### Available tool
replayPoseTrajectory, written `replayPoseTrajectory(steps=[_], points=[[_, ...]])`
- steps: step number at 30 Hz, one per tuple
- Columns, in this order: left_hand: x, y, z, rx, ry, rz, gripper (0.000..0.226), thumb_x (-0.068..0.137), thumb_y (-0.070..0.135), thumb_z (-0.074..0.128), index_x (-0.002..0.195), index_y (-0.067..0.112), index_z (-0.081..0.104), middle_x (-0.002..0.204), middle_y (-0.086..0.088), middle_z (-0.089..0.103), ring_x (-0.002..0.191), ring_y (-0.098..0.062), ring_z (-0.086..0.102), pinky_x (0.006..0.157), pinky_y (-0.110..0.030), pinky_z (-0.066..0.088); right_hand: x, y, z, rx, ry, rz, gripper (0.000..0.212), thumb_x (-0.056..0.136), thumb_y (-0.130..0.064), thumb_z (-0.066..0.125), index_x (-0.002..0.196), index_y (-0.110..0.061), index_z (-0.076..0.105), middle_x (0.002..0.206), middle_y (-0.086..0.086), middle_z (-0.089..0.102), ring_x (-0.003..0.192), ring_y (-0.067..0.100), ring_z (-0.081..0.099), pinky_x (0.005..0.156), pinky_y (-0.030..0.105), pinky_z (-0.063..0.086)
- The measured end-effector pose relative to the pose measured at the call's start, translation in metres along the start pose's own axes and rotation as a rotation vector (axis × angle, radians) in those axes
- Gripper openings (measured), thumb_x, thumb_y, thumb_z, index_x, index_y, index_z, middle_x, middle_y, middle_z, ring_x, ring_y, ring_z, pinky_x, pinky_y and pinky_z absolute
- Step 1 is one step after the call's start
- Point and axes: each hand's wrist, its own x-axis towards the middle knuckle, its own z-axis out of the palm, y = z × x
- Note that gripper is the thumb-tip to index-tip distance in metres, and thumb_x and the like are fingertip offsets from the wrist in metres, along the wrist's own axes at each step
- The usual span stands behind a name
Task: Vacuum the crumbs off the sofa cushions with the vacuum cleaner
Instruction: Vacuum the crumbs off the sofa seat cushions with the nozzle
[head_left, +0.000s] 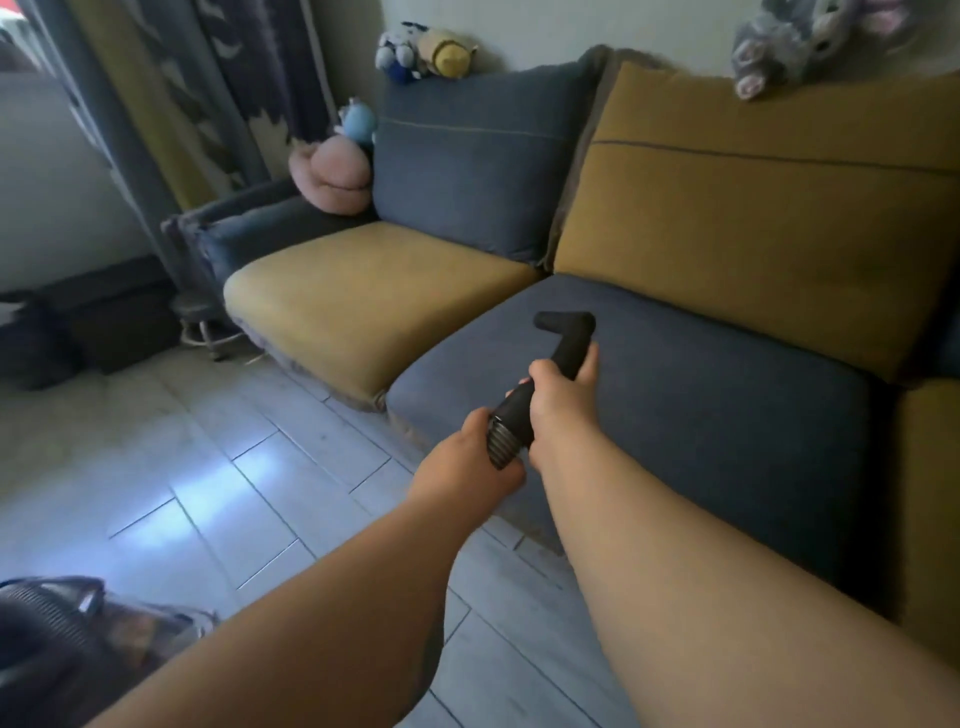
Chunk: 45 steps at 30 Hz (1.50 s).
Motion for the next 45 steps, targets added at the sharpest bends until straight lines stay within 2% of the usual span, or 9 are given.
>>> replayPoseTrajectory(steps=[6, 9, 14, 16, 20, 28, 31, 36, 45], points=[[-0.010, -0.097, -0.041, -0.154, -0.013, -0.188, 0.049, 0.085, 0.041, 0.050, 0.133, 0.035, 0.042, 0.087, 0.007, 0.058, 0.078, -0.014, 0.056, 0.066, -0.029, 0.042, -0.021, 0.062, 0.097, -0.190, -0.156, -0.036, 0.081, 0.083, -0.021, 0.057, 0.145, -0.054, 0.016, 0.131, 0.005, 0.055, 0.097, 0.029, 0.063, 0.087, 0.051, 0.054], [-0.018, -0.143, -0.065, -0.265, 0.008, -0.282, 0.055, 0.088, 0.042, 0.035, 0.141, 0.033, 0.043, 0.118, -0.006, 0.063, 0.108, -0.024, 0.056, 0.087, -0.032, 0.043, -0.032, 0.094, 0.137, -0.284, -0.217, -0.067, 0.082, 0.083, -0.020, 0.057, 0.145, -0.054, 0.015, 0.139, 0.004, 0.049, 0.102, 0.029, 0.061, 0.088, 0.048, 0.054], [-0.025, -0.225, -0.089, -0.199, 0.105, -0.423, 0.050, 0.102, 0.041, 0.037, 0.150, 0.025, 0.035, 0.148, -0.005, 0.047, 0.133, -0.023, 0.045, 0.107, -0.036, 0.033, -0.052, 0.149, 0.196, -0.462, -0.354, -0.086, 0.080, 0.088, -0.024, 0.054, 0.144, -0.056, 0.008, 0.138, 0.002, 0.045, 0.080, 0.020, 0.056, 0.052, 0.023, 0.047], [-0.030, -0.256, -0.097, -0.112, 0.125, -0.482, 0.055, 0.100, 0.043, 0.042, 0.151, 0.023, 0.032, 0.151, -0.006, 0.041, 0.136, -0.024, 0.041, 0.109, -0.038, 0.033, -0.059, 0.169, 0.214, -0.523, -0.418, -0.092, 0.079, 0.089, -0.025, 0.053, 0.144, -0.057, 0.005, 0.122, -0.005, 0.042, 0.070, 0.011, 0.051, 0.047, 0.024, 0.042], [-0.047, -0.326, -0.113, 0.093, 0.149, -0.666, 0.062, 0.097, 0.041, 0.049, 0.152, 0.024, 0.027, 0.159, -0.006, 0.022, 0.144, -0.027, 0.025, 0.114, -0.045, 0.030, -0.075, 0.203, 0.245, -0.616, -0.509, -0.079, 0.079, 0.089, -0.027, 0.052, 0.142, -0.060, 0.004, 0.099, -0.009, 0.040, 0.068, 0.008, 0.048, 0.056, 0.033, 0.045], [-0.055, -0.414, -0.124, 0.055, 0.235, -1.001, 0.063, 0.092, 0.036, 0.059, 0.148, 0.041, 0.030, 0.159, -0.010, -0.025, 0.146, -0.037, -0.017, 0.117, -0.056, 0.016, -0.091, 0.261, 0.286, -0.649, -0.578, -0.076, 0.078, 0.085, -0.028, 0.053, 0.140, -0.062, 0.010, 0.103, -0.007, 0.050, 0.075, 0.006, 0.054, 0.069, 0.031, 0.043], [-0.054, -0.436, -0.122, -0.105, 0.229, -1.069, 0.065, 0.093, 0.031, 0.060, 0.150, 0.039, 0.029, 0.157, -0.017, -0.028, 0.146, -0.044, 0.004, 0.118, -0.049, 0.020, -0.093, 0.277, 0.293, -0.633, -0.633, -0.051, 0.078, 0.085, -0.027, 0.052, 0.139, -0.063, 0.009, 0.099, -0.010, 0.050, 0.079, 0.011, 0.057, 0.069, 0.033, 0.047], [-0.056, -0.464, -0.111, -0.240, 0.257, -1.039, 0.065, 0.093, 0.020, 0.059, 0.151, 0.032, 0.032, 0.149, -0.018, 0.013, 0.118, -0.044, 0.047, 0.107, -0.047, 0.040, -0.085, 0.290, 0.294, -0.636, -0.698, -0.064, 0.077, 0.086, -0.026, 0.052, 0.140, -0.062, 0.010, 0.103, -0.010, 0.050, 0.081, 0.013, 0.058, 0.064, 0.032, 0.049], [-0.041, -0.440, -0.095, -0.183, 0.270, -1.094, 0.062, 0.094, 0.005, 0.050, 0.146, 0.037, 0.038, 0.141, -0.018, 0.021, 0.109, -0.040, 0.050, 0.101, -0.043, 0.046, -0.068, 0.285, 0.261, -0.683, -0.680, -0.058, 0.077, 0.088, -0.024, 0.053, 0.142, -0.059, 0.012, 0.102, -0.011, 0.047, 0.080, 0.014, 0.057, 0.073, 0.040, 0.054]])
